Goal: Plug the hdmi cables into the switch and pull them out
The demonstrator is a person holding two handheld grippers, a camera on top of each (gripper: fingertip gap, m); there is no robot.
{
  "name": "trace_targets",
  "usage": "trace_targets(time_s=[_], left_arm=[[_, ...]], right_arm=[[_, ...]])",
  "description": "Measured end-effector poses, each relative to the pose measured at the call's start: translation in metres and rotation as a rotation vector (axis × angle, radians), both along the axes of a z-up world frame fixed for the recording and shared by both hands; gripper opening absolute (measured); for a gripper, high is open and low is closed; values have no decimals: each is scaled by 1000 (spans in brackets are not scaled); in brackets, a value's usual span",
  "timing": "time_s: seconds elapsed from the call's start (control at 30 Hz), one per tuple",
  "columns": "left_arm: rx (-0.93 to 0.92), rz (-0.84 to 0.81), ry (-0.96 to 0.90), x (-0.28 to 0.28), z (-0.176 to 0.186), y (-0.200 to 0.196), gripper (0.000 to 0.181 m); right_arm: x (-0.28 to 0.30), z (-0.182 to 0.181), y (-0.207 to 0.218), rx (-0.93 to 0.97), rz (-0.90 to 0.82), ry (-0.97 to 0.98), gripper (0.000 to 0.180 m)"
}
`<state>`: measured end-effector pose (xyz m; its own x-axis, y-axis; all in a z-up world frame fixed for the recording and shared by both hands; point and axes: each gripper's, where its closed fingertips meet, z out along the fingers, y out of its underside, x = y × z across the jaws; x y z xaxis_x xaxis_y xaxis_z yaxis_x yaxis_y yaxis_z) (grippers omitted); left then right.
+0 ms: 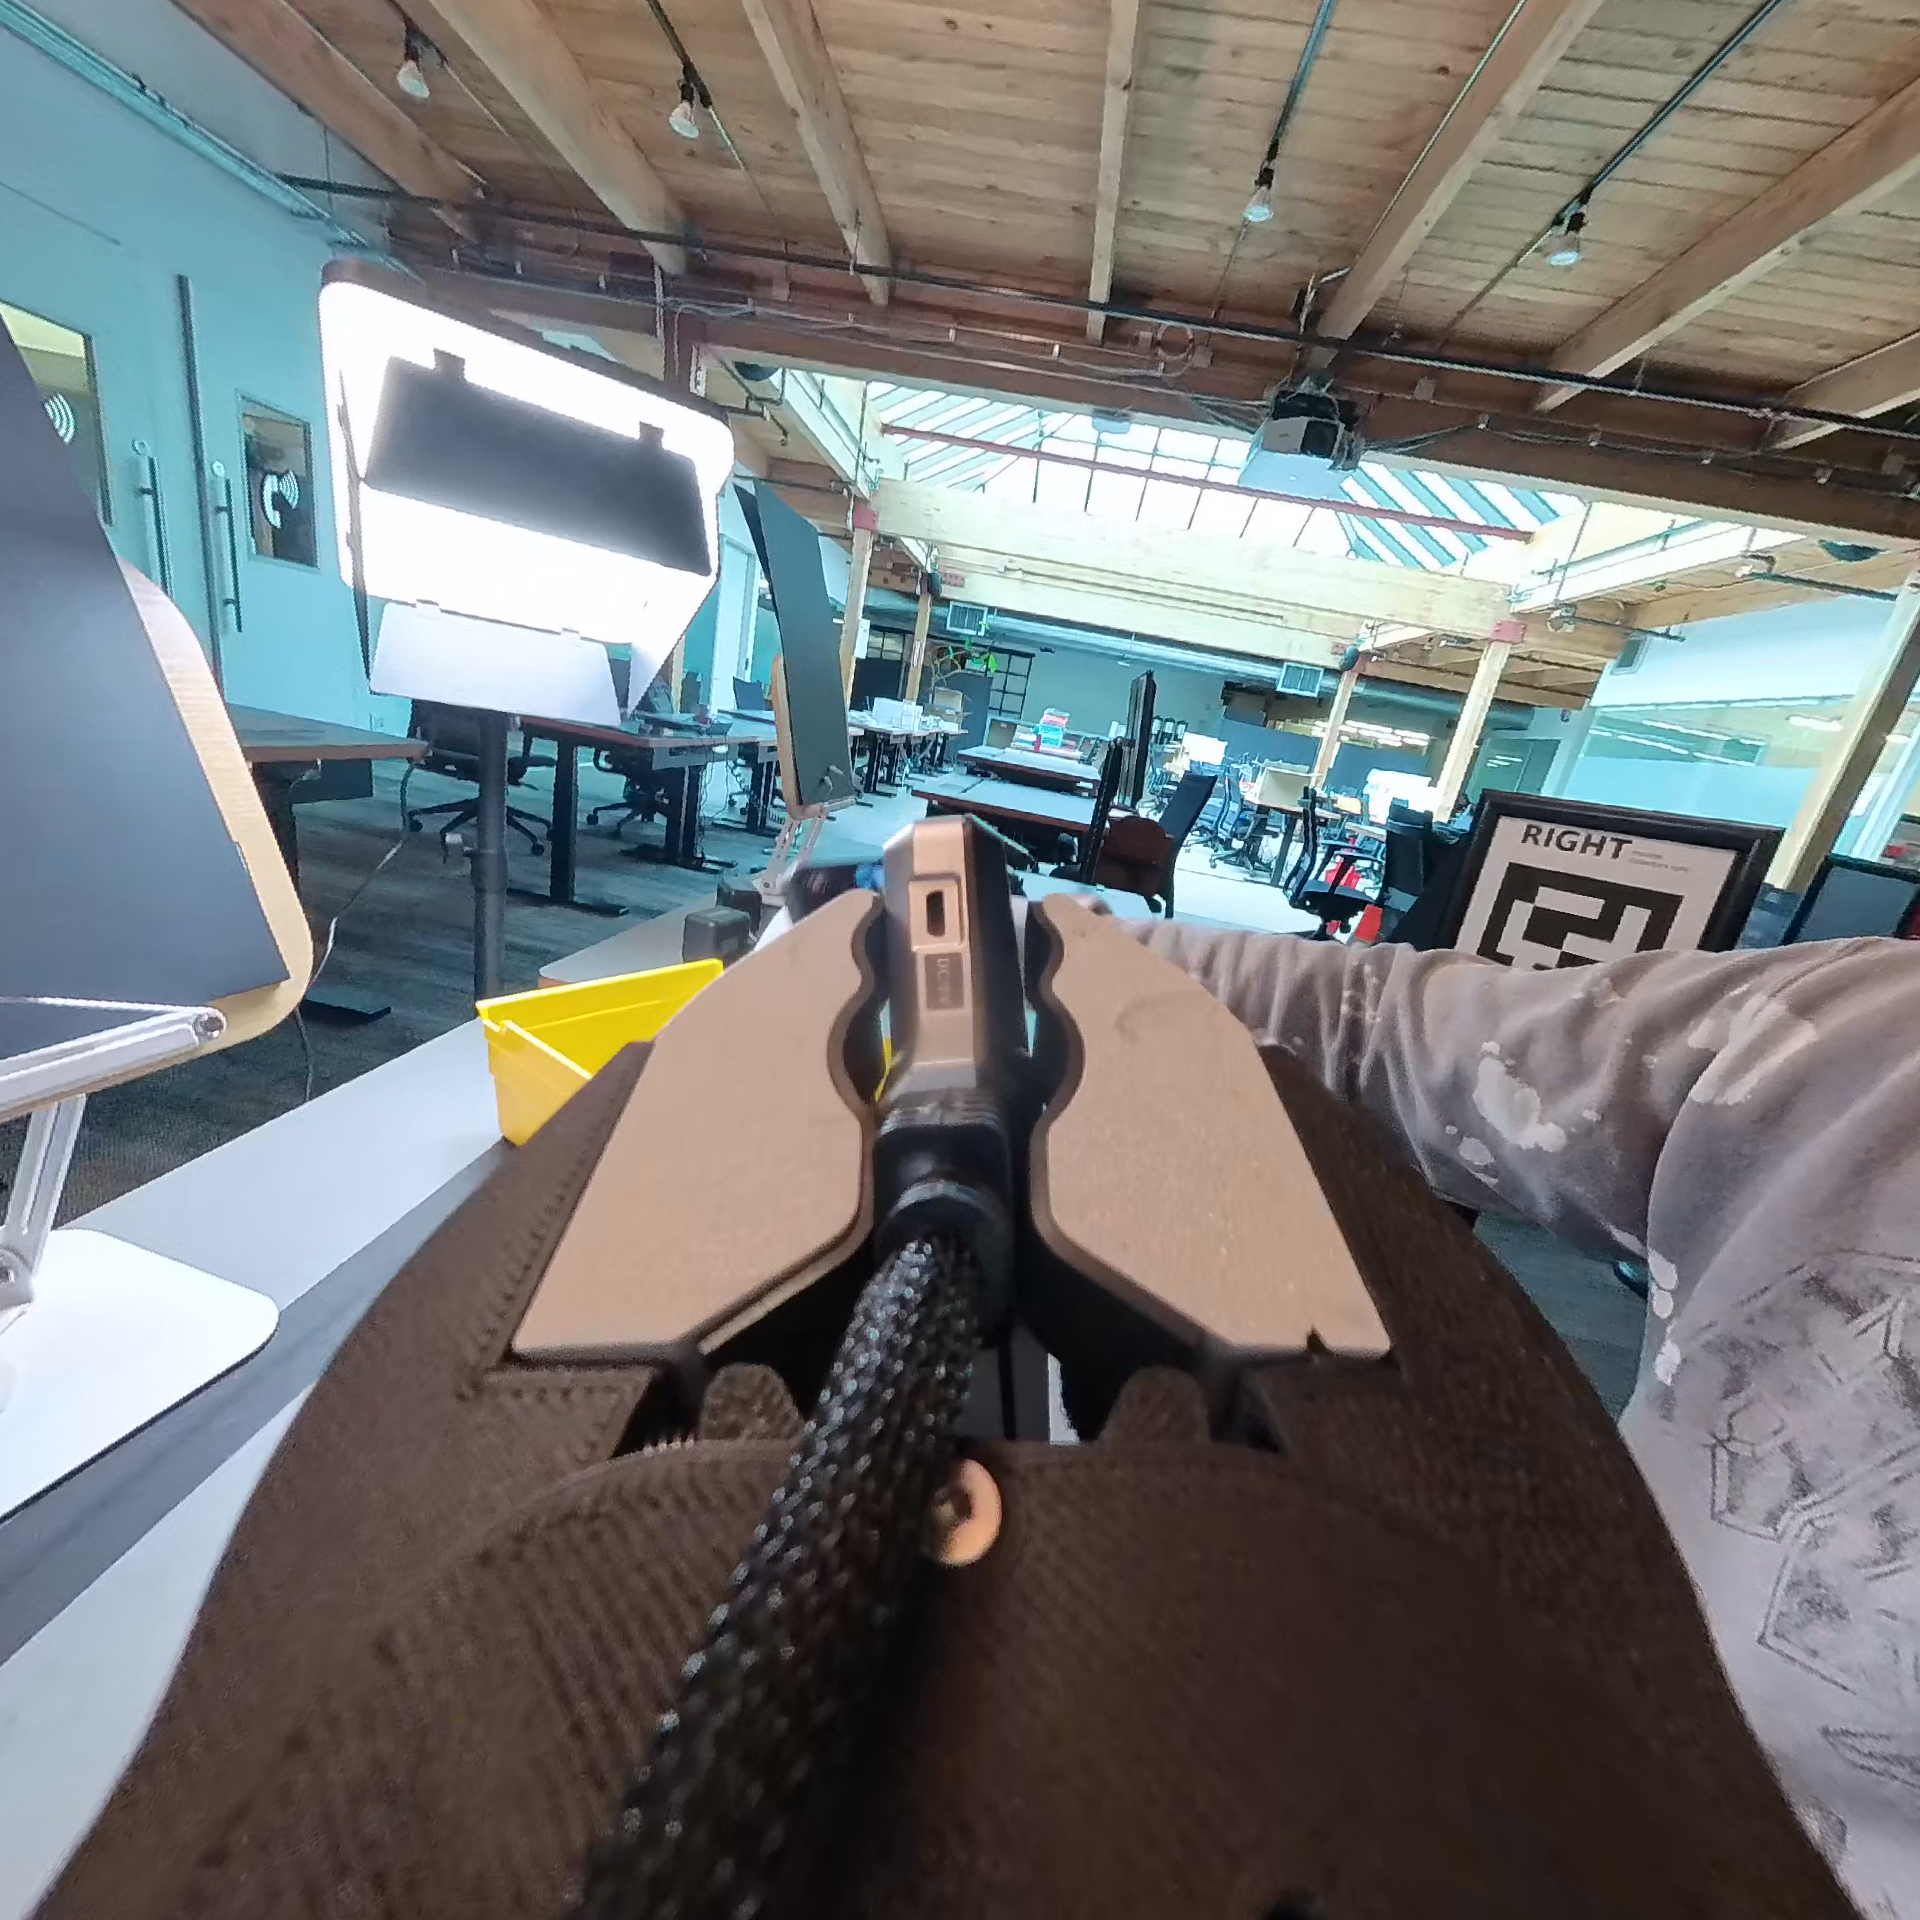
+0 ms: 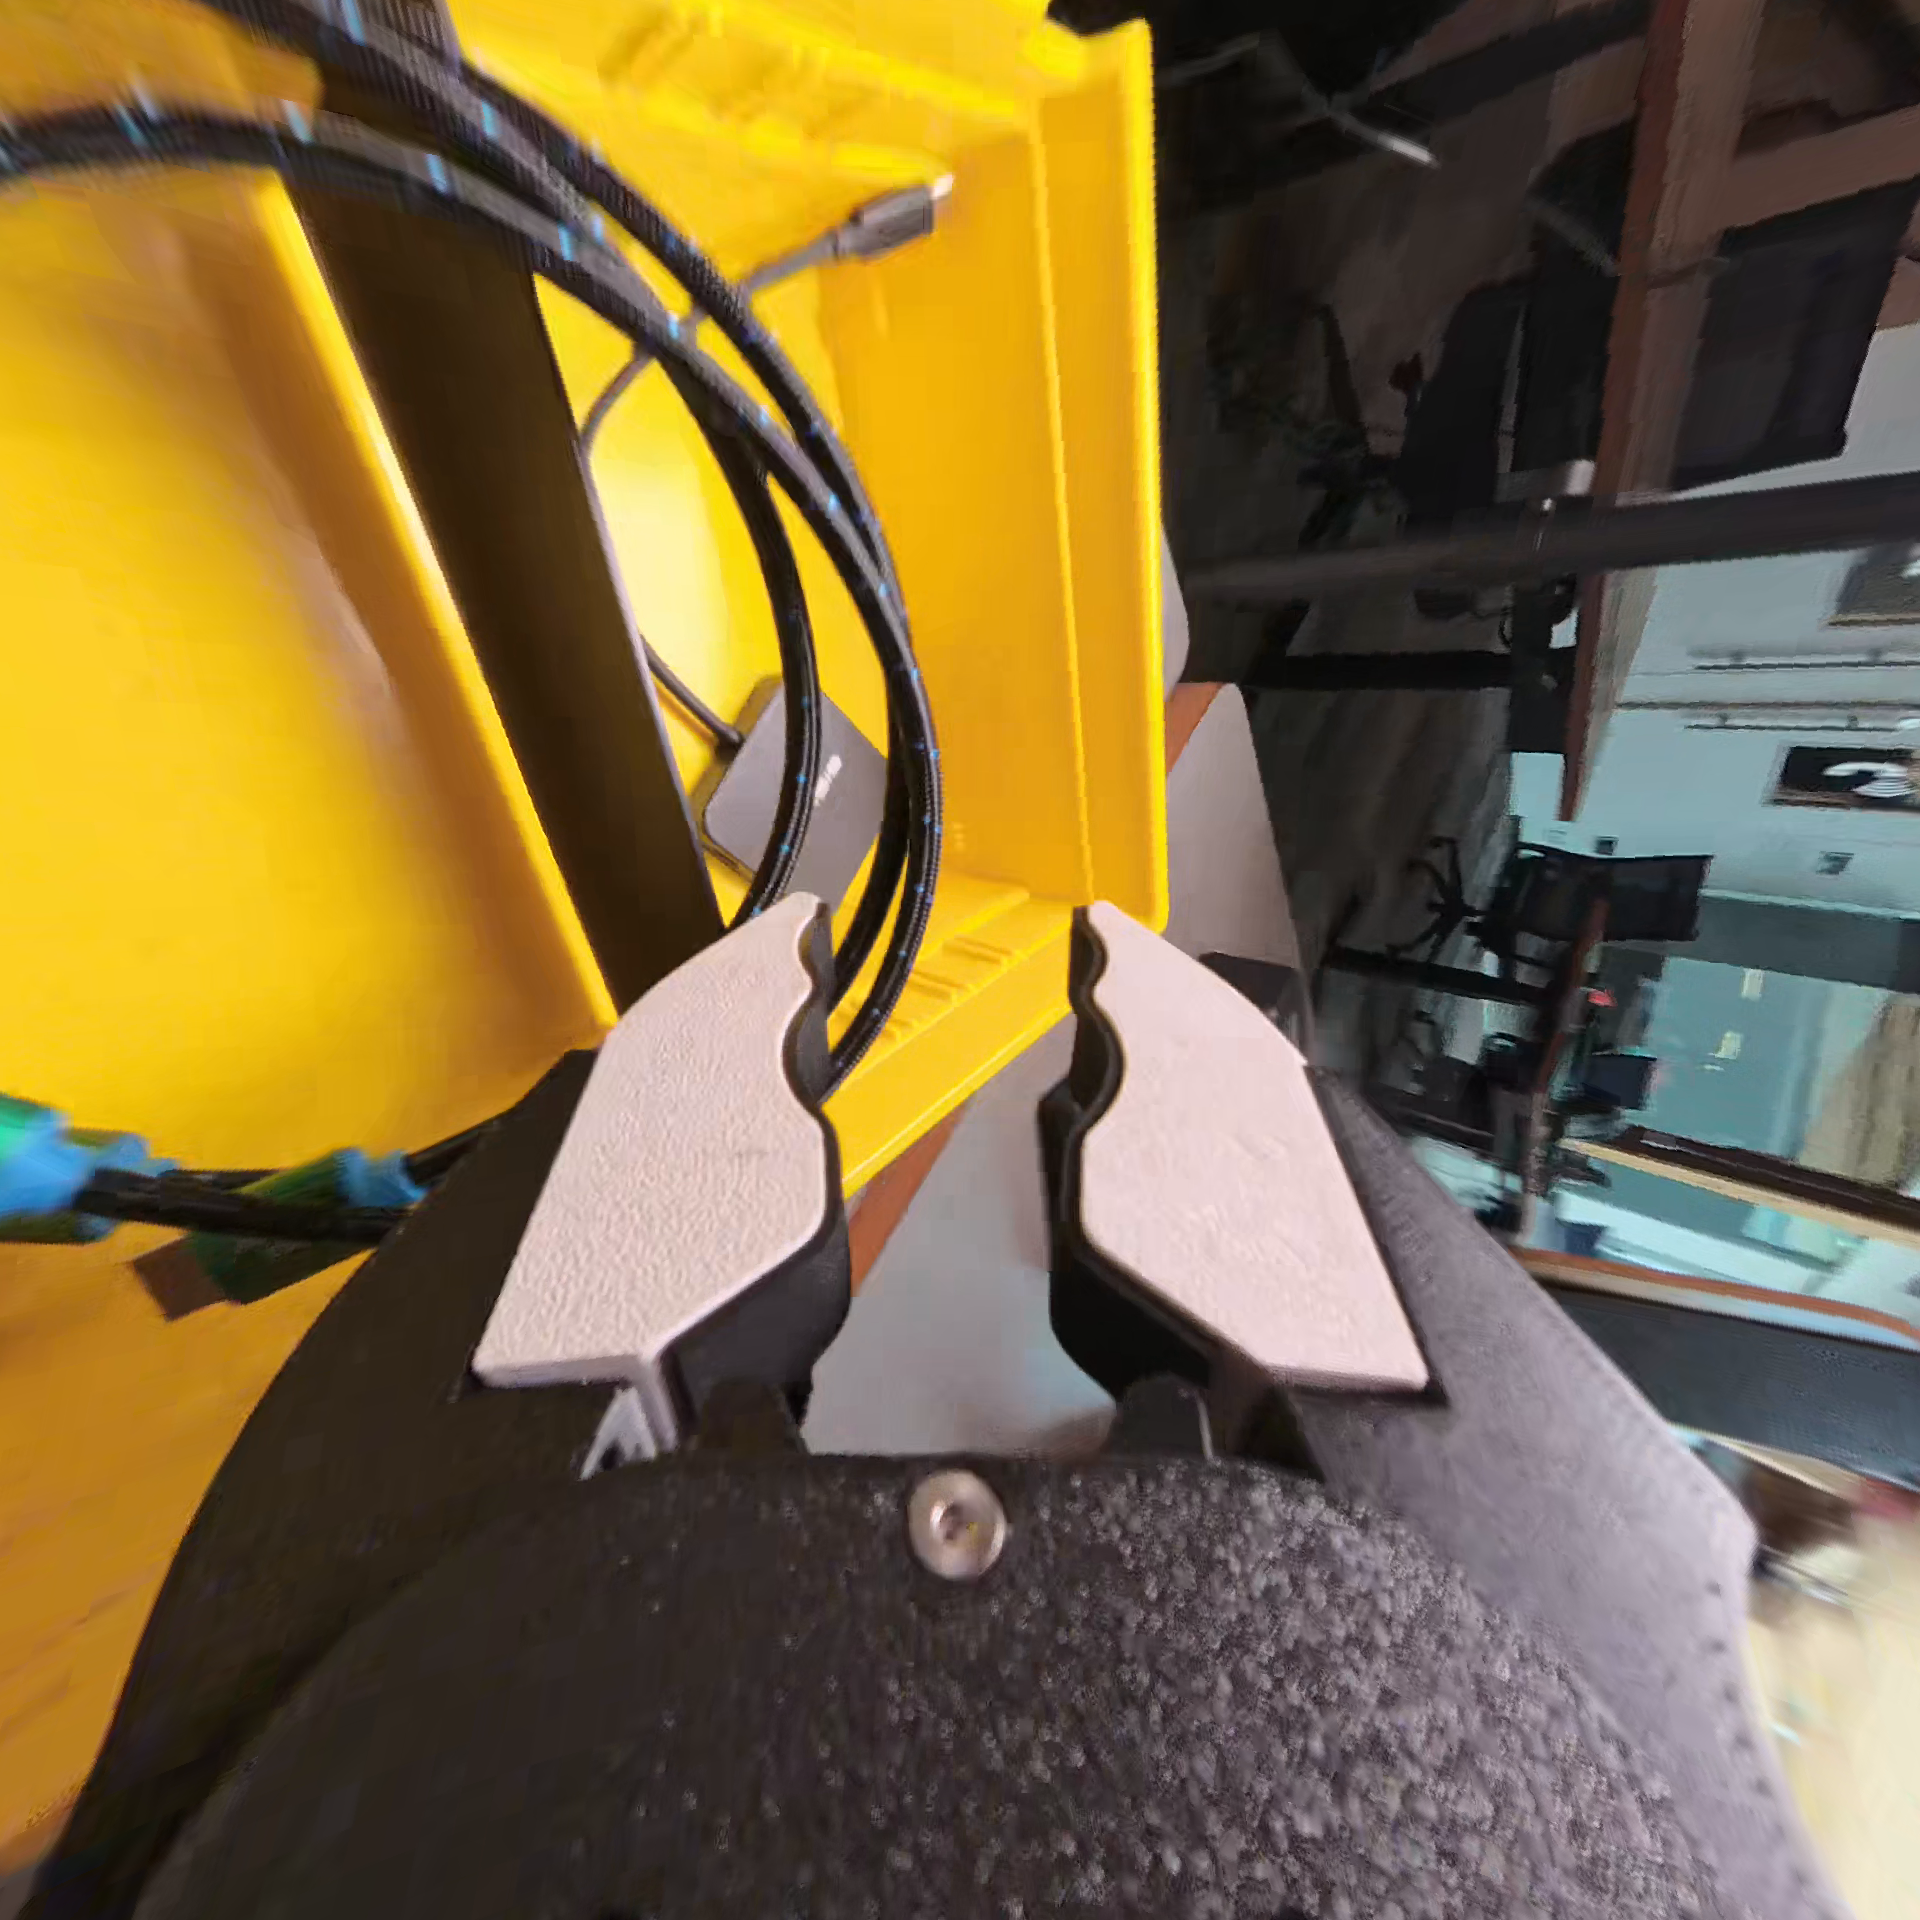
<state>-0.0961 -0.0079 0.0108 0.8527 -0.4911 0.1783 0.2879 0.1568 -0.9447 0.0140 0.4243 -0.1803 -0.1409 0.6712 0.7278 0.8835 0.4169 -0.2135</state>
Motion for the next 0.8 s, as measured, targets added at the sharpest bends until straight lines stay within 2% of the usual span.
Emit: trace_targets(time_s=[0.1, 0.2, 0.33, 0.43, 0.53, 0.67, 0.7, 0.77, 0.8], left_arm=[[-62, -5, 9, 0, -11, 8, 25], [-162, -45, 31, 9, -30, 21, 25], [-350, -130, 152, 38, -71, 39, 25], [-470, -197, 267, 64, -102, 48, 25], [-582, -283, 372, 92, -132, 51, 25], [-683, -349, 470, 118, -160, 52, 25], [-705, -360, 491, 121, -167, 51, 25], [-741, -354, 500, 117, -173, 50, 24], [-748, -358, 482, 114, -173, 50, 23]], right_arm=[[-11, 39, -43, -188, 80, 215, 46], [-28, 76, -123, -425, 264, 366, 42], [-43, 120, -247, -660, 567, 433, 35], [-48, 139, -323, -795, 720, 431, 29], [-57, 134, -374, -902, 782, 373, 27], [-61, 100, -418, -1095, 827, 215, 29], [-59, 95, -423, -1129, 845, 182, 26], [-56, 94, -424, -1150, 892, 198, 5], [-54, 96, -424, -1164, 907, 219, 0]])
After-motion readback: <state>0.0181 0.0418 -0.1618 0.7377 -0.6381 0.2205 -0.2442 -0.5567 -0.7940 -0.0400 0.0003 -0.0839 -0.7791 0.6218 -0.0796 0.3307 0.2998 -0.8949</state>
